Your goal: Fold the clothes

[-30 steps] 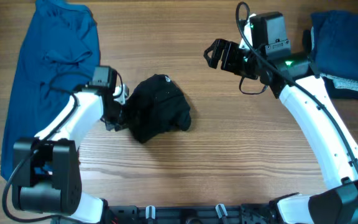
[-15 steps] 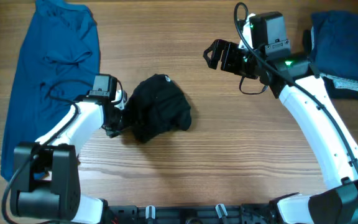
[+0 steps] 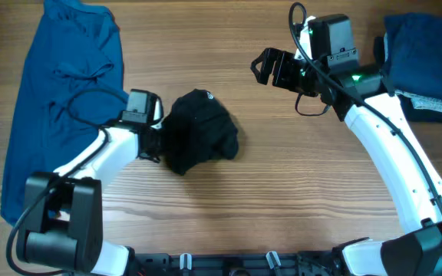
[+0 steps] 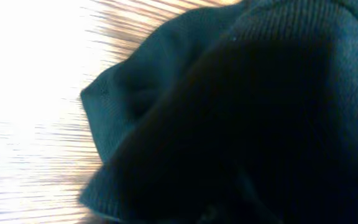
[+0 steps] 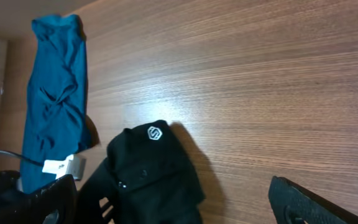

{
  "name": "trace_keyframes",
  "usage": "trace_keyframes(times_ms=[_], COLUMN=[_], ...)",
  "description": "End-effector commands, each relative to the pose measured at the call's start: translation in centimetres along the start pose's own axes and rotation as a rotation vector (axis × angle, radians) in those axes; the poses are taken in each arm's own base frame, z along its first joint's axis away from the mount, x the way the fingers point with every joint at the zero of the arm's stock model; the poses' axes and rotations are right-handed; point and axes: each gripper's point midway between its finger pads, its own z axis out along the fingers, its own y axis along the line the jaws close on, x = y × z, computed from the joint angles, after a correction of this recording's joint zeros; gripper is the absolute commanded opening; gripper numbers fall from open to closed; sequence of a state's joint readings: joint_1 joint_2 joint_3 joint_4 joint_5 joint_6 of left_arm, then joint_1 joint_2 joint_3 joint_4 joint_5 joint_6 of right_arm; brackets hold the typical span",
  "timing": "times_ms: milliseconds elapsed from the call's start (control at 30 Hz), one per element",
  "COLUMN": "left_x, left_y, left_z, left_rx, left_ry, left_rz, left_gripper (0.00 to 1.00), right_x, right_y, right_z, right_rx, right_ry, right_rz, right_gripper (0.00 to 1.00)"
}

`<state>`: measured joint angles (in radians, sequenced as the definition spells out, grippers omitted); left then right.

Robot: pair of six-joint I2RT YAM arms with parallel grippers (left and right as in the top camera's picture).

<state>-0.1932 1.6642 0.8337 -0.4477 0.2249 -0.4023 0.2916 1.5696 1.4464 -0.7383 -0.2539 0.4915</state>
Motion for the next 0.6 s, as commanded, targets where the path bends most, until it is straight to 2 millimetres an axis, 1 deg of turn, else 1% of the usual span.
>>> trace_keyframes(times_ms=[0, 133, 333, 400, 467, 567], left_x=[1.2, 0.4, 0.2, -0.2, -1.0, -2.9], left_y=[-1.3, -1.3, -1.2, -1.5, -1.9, -4.1], left_z=[1.0, 0.9, 0.9, 0.8, 0.8, 0.4], left_rx=[0.008, 0.021, 0.022, 0.031, 0.052, 0.163], left_ry=[0.023, -0.005, -0.012, -0.027, -0.056, -0.11], left_rz=[0.038, -0.008, -0.012, -0.018, -0.072, -0.216], left_gripper=[0.04, 0.04, 0.04, 0.04, 0.04, 0.04], right_x=[-0.1, -0.2, -0.3, -0.3, -0.3, -0.4], right_y=[0.1, 0.0, -0.3, -0.3, -0.3, -0.4], right_z=[0.3, 0.3, 0.3, 0.3, 0.3, 0.3], right_rx=[-0.008, -0.005, 0.011, 0.012, 0.012, 0.013], right_ry=[0.0, -0.002, -0.01, -0.01, -0.011, -0.011], right_rz=[-0.018, -0.02, -0.017, -0.017, -0.015, 0.006], right_gripper=[1.0, 0.99, 0.99, 0.99, 1.0, 0.99])
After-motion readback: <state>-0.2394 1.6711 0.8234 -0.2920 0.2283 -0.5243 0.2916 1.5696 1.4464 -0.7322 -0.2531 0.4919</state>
